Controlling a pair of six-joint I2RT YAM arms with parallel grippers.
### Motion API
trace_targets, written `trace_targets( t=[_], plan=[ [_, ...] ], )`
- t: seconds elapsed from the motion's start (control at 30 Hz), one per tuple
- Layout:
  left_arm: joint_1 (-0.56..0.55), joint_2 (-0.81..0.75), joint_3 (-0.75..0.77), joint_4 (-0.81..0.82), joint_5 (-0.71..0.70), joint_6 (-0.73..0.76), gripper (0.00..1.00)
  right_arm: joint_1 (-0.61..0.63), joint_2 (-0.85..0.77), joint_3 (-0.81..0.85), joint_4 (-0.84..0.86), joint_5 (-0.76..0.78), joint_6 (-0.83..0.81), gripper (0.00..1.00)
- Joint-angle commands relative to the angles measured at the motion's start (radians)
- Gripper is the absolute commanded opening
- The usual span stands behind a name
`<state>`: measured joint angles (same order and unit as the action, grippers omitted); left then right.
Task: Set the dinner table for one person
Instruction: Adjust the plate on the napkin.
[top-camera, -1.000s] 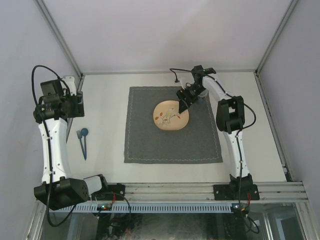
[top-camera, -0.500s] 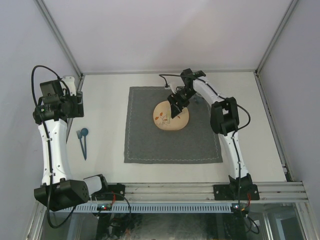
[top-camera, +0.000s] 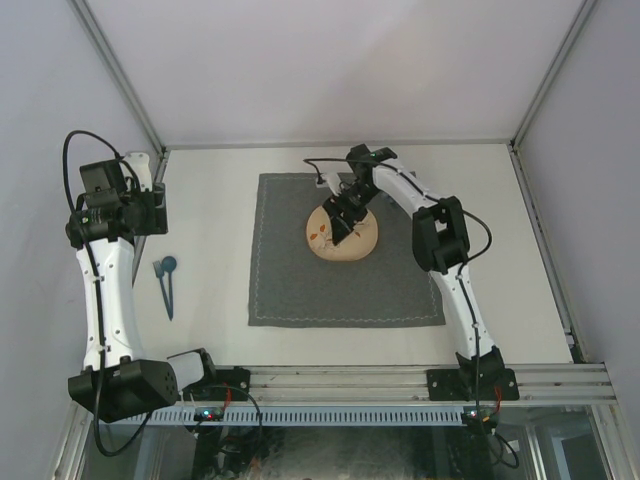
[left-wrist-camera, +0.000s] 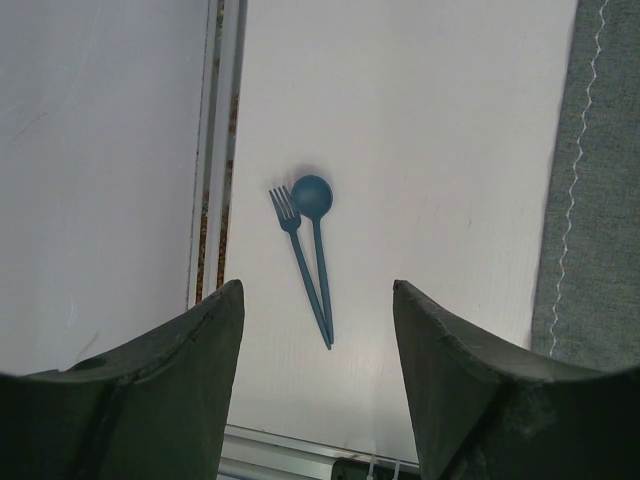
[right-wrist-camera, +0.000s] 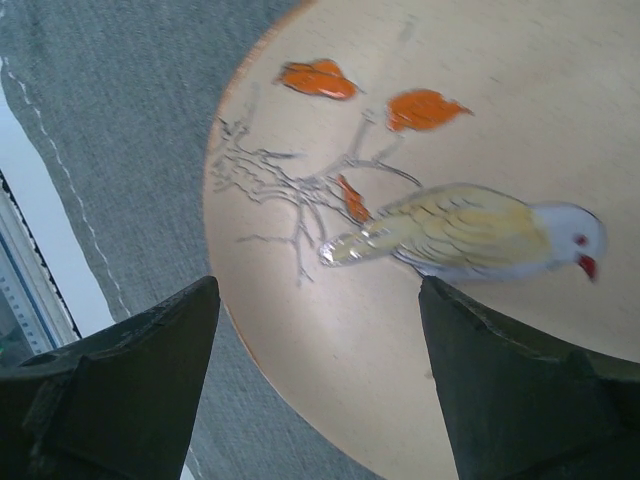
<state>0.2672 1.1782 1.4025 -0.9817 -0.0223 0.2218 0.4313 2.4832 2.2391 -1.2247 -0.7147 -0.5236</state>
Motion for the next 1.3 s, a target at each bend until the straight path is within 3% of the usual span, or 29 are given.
trace_targets(
  t=[0.0,0.37,1.27],
  plan=[
    [0.009,-0.003,0.052,0.029,0.017,0.024,0.65,0.077,0.004,0.011,-0.009,-0.045,0.000,0.81],
    [0.014,-0.015,0.047,0.044,0.050,0.016,0.65,0.187,-0.010,-0.016,-0.015,-0.068,0.014,0.80],
    [0.017,-0.070,0.003,0.039,0.046,0.006,0.65,0.237,0.019,0.041,-0.001,-0.109,0.053,0.81]
  ],
)
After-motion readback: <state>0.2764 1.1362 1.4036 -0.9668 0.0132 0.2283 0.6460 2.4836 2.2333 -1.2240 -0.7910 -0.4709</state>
